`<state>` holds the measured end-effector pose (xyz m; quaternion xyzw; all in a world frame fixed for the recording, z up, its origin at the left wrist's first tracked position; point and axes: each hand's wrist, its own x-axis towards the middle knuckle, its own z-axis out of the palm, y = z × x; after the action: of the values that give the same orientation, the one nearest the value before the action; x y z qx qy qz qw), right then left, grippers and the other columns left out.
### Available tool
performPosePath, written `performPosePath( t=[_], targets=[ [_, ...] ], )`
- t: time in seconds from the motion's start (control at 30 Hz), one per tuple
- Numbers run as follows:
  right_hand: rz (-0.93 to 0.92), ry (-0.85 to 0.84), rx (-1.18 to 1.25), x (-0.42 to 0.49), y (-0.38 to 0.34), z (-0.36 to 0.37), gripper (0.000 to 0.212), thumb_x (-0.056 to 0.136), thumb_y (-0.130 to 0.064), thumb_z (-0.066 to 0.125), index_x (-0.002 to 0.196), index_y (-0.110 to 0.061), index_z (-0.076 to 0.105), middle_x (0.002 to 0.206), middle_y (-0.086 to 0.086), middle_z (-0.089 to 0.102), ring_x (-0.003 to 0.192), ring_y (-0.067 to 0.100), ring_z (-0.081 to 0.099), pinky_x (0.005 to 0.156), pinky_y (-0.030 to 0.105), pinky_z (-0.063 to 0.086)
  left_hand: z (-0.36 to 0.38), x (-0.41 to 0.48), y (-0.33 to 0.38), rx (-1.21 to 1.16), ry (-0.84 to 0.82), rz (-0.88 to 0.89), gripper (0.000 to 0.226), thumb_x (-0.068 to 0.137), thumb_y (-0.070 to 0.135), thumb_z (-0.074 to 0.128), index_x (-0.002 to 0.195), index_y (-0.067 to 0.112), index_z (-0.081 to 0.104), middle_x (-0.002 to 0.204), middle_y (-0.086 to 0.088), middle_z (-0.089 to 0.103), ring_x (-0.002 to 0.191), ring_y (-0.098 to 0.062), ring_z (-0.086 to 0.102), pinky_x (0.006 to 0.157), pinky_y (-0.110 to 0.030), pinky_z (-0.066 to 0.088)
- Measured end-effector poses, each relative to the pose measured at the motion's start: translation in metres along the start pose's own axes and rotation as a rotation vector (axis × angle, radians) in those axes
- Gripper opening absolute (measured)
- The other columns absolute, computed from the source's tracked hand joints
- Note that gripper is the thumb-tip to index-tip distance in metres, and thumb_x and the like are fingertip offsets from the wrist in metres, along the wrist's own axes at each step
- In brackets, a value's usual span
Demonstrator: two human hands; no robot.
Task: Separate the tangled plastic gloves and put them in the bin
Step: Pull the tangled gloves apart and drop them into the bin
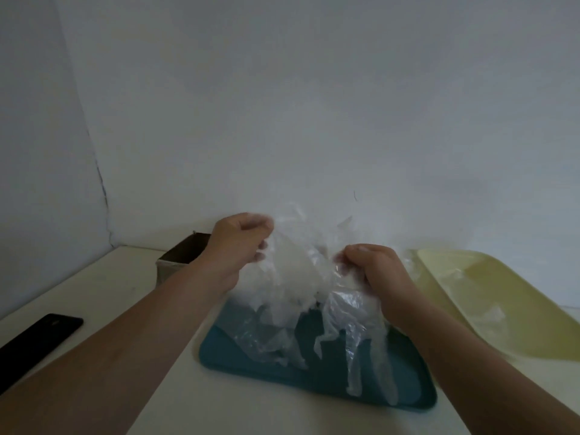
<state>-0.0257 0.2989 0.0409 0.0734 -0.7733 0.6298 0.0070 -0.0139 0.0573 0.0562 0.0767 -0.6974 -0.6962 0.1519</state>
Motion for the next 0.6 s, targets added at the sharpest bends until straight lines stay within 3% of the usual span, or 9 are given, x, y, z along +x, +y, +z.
performPosePath(
  t=[0.13, 0.23, 0.33, 0.43, 0.5, 0.53, 0.6],
  targets=[
    [0.002, -0.049, -0.054, 0.001, -0.001, 0.015, 0.03, 0.104, -0.018, 0.053, 0.092, -0.01, 0.078, 0.086, 0.011, 0.074, 0.062, 0.011, 0.061, 0.053, 0.018, 0.046, -0.017, 0.004, 0.014, -0.085, -0.005, 0.022, 0.025, 0.09, 0.012, 0.081, 0.113, 0.014, 0.075, 0.094, -0.003, 0.071, 0.076, -0.013, 0.063, 0.068, -0.026, 0.058],
    [-0.074, -0.117, -0.037, 0.002, -0.008, 0.019, 0.03, 0.105, -0.016, 0.052, 0.093, -0.012, 0.08, 0.094, 0.008, 0.078, 0.09, 0.034, 0.069, 0.079, 0.041, 0.057, -0.027, -0.003, 0.02, -0.093, -0.107, -0.043, 0.023, 0.088, 0.014, 0.082, 0.109, 0.008, 0.076, 0.088, -0.003, 0.068, 0.076, -0.014, 0.062, 0.07, -0.026, 0.06],
    [-0.19, -0.199, -0.039, -0.004, -0.024, 0.013, 0.028, 0.104, -0.02, 0.055, 0.096, -0.018, 0.082, 0.105, 0.0, 0.078, 0.104, 0.029, 0.071, 0.101, 0.053, 0.054, -0.032, -0.008, 0.018, -0.057, -0.093, -0.03, 0.017, 0.089, 0.016, 0.081, 0.103, 0.01, 0.075, 0.091, -0.006, 0.07, 0.085, -0.018, 0.067, 0.077, -0.03, 0.063],
    [-0.269, -0.308, -0.099, -0.018, -0.037, 0.004, 0.027, 0.104, -0.028, 0.056, 0.1, -0.027, 0.082, 0.141, -0.018, 0.061, 0.129, 0.013, 0.057, 0.11, 0.045, 0.046, -0.024, -0.018, 0.025, -0.069, -0.196, -0.026, 0.019, 0.089, 0.014, 0.08, 0.105, 0.006, 0.073, 0.102, -0.011, 0.077, 0.104, -0.029, 0.073, 0.088, -0.039, 0.063],
    [-0.292, -0.355, -0.144, -0.03, -0.045, -0.003, 0.024, 0.103, -0.029, 0.058, 0.102, -0.032, 0.082, 0.157, -0.026, 0.04, 0.139, 0.004, 0.043, 0.109, 0.038, 0.04, -0.013, -0.03, 0.033, -0.086, -0.392, -0.02, 0.026, 0.087, 0.018, 0.08, 0.107, 0.005, 0.069, 0.114, -0.014, 0.077, 0.112, -0.032, 0.073, 0.094, -0.044, 0.061],
    [-0.291, -0.363, -0.13, -0.034, -0.047, -0.006, 0.022, 0.101, -0.028, 0.06, 0.103, -0.03, 0.083, 0.158, -0.028, 0.037, 0.139, 0.0, 0.041, 0.111, 0.035, 0.038, -0.007, -0.037, 0.037, -0.121, -0.502, -0.027, 0.025, 0.086, 0.018, 0.078, 0.105, 0.006, 0.067, 0.117, -0.015, 0.076, 0.111, -0.033, 0.074, 0.095, -0.046, 0.061],
    [-0.275, -0.346, -0.056, -0.041, -0.05, -0.018, 0.021, 0.1, -0.02, 0.062, 0.103, -0.019, 0.083, 0.148, -0.023, 0.051, 0.128, -0.006, 0.052, 0.11, 0.026, 0.039, 0.007, -0.048, 0.043, -0.181, -0.657, -0.037, 0.019, 0.089, 0.013, 0.074, 0.104, 0.007, 0.065, 0.115, -0.02, 0.074, 0.107, -0.034, 0.074, 0.091, -0.047, 0.062]
  ],
)
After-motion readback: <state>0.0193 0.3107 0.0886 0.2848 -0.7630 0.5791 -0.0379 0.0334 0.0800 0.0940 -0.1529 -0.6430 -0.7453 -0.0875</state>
